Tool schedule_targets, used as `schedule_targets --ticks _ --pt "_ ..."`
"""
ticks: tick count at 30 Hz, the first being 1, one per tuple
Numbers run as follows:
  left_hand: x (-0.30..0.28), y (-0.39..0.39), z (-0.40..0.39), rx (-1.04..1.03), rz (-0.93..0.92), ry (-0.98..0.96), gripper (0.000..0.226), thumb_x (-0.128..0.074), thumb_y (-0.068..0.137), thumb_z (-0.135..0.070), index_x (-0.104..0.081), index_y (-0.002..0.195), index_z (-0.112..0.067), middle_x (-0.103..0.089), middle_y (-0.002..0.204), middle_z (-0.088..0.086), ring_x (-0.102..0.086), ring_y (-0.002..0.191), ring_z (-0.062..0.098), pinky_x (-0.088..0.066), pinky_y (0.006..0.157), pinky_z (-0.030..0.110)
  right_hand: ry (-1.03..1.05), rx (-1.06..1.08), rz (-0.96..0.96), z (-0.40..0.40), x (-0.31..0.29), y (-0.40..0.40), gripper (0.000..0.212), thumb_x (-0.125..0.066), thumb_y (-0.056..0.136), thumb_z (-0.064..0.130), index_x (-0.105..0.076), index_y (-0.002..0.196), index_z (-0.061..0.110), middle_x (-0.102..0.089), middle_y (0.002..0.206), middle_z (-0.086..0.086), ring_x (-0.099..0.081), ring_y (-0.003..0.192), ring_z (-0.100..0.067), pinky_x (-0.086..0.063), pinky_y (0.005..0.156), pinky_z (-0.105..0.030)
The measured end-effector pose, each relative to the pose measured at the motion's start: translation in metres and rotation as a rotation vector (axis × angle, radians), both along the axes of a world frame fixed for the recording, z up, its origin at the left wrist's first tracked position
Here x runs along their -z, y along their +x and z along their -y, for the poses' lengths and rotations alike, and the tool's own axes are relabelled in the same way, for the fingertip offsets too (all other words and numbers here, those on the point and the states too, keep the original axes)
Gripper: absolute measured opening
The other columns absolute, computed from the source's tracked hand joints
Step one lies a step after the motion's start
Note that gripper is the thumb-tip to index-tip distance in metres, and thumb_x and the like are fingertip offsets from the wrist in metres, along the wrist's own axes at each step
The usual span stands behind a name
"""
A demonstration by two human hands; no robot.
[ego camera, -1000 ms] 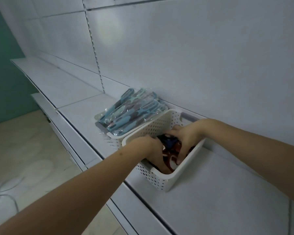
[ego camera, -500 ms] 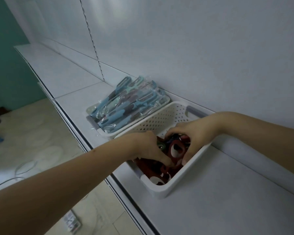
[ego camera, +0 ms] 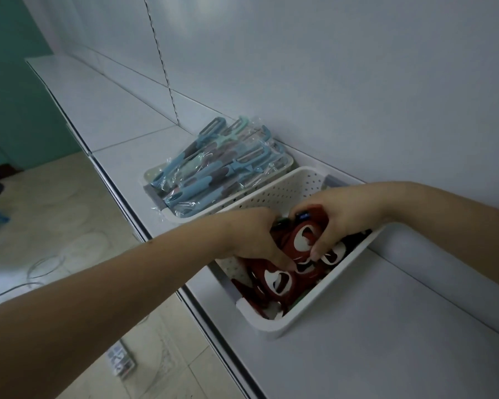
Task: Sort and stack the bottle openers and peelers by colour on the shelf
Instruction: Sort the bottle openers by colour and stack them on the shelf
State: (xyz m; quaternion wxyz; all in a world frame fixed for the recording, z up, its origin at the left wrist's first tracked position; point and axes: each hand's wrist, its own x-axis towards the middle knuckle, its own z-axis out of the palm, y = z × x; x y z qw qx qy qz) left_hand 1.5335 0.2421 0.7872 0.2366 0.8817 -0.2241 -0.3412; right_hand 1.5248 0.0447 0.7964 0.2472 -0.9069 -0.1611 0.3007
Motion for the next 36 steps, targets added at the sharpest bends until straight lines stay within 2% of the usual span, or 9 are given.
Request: schedule_targets --ticks 4,8,12,15,18,22,25,32,36 --pt "-0.003 0.002 0.0 -0.001 0.068 -0.008 0.056 -0.086 0.073 -0.031 -0.061 0.122 -0.021 -0.072 0.108 0.0 -0.071 0.093 0.019 -0.059 0.087 0.039 0.123 0.086 -0.034 0.002 0.0 -0.008 0.043 -0.086 0.072 0.018 -0.066 0.109 0.028 -0.074 0.102 0.012 -0.071 0.093 -0.006 -0.058 0.079 -0.022" --pt "-0.027 0.004 0.0 0.031 0.264 0.018 0.062 -0.083 0.074 -0.039 -0.057 0.129 -0.025 -0.068 0.115 -0.003 -0.067 0.1 0.018 -0.056 0.093 0.04 0.18 0.179 0.094 0.002 -0.023 -0.009 0.039 -0.086 0.071 0.01 -0.069 0.101 0.028 -0.075 0.093 0.015 -0.072 0.085 -0.004 -0.056 0.068 -0.016" --pt "-0.072 0.001 0.001 0.021 0.392 -0.052 0.057 -0.082 0.076 -0.034 -0.059 0.127 -0.027 -0.07 0.11 -0.004 -0.069 0.094 0.016 -0.057 0.09 0.036 0.171 0.217 0.201 0.002 -0.068 -0.014 0.037 -0.086 0.07 0.015 -0.07 0.102 0.027 -0.076 0.095 0.008 -0.073 0.085 -0.009 -0.059 0.071 -0.022" --pt "-0.1 -0.004 0.002 0.032 0.456 -0.098 0.051 -0.083 0.075 -0.036 -0.063 0.121 -0.028 -0.073 0.104 -0.006 -0.071 0.088 0.013 -0.058 0.086 0.033 0.145 0.256 0.302 0.001 -0.099 -0.029 0.037 -0.086 0.07 0.022 -0.069 0.103 0.03 -0.075 0.093 0.014 -0.071 0.083 -0.002 -0.055 0.064 -0.013" --pt "-0.118 -0.016 0.006 0.068 0.472 -0.137 0.048 -0.084 0.073 -0.039 -0.065 0.116 -0.03 -0.075 0.098 -0.009 -0.072 0.082 0.01 -0.059 0.082 0.032 0.138 0.314 0.334 0.005 -0.12 -0.054 0.04 -0.086 0.069 0.024 -0.069 0.104 0.029 -0.075 0.093 0.015 -0.071 0.084 -0.002 -0.054 0.063 -0.012" --pt "-0.121 -0.04 0.035 0.198 0.434 -0.182 0.047 -0.086 0.07 -0.04 -0.066 0.111 -0.03 -0.075 0.093 -0.008 -0.074 0.078 0.012 -0.061 0.079 0.035 0.088 0.434 0.301 0.025 -0.129 -0.107 0.038 -0.085 0.07 0.021 -0.069 0.104 0.026 -0.075 0.094 0.013 -0.072 0.084 -0.004 -0.054 0.064 -0.011" --pt "-0.105 -0.066 0.077 0.362 0.369 -0.24 0.046 -0.086 0.07 -0.039 -0.066 0.111 -0.03 -0.075 0.095 -0.007 -0.074 0.081 0.014 -0.061 0.081 0.037 0.038 0.588 0.264 0.051 -0.12 -0.163 0.038 -0.085 0.07 0.023 -0.068 0.103 0.029 -0.075 0.093 0.014 -0.071 0.083 -0.003 -0.054 0.065 -0.011" --pt "-0.016 -0.185 0.187 0.775 0.086 -0.374 0.045 -0.084 0.073 -0.03 -0.065 0.114 -0.025 -0.072 0.102 -0.006 -0.07 0.087 0.013 -0.06 0.082 0.035 -0.026 1.037 0.134 0.105 -0.047 -0.343 0.037 -0.085 0.073 0.024 -0.069 0.106 0.029 -0.075 0.095 0.013 -0.071 0.086 -0.006 -0.058 0.075 -0.022" --pt "0.033 -0.255 0.234 0.856 -0.063 -0.482 0.046 -0.08 0.079 -0.022 -0.063 0.122 -0.019 -0.07 0.112 -0.002 -0.066 0.101 0.017 -0.053 0.095 0.036 -0.085 1.215 0.218 0.134 -0.002 -0.432 0.038 -0.082 0.076 0.03 -0.065 0.109 0.038 -0.07 0.1 0.019 -0.066 0.09 0.002 -0.05 0.081 -0.02"
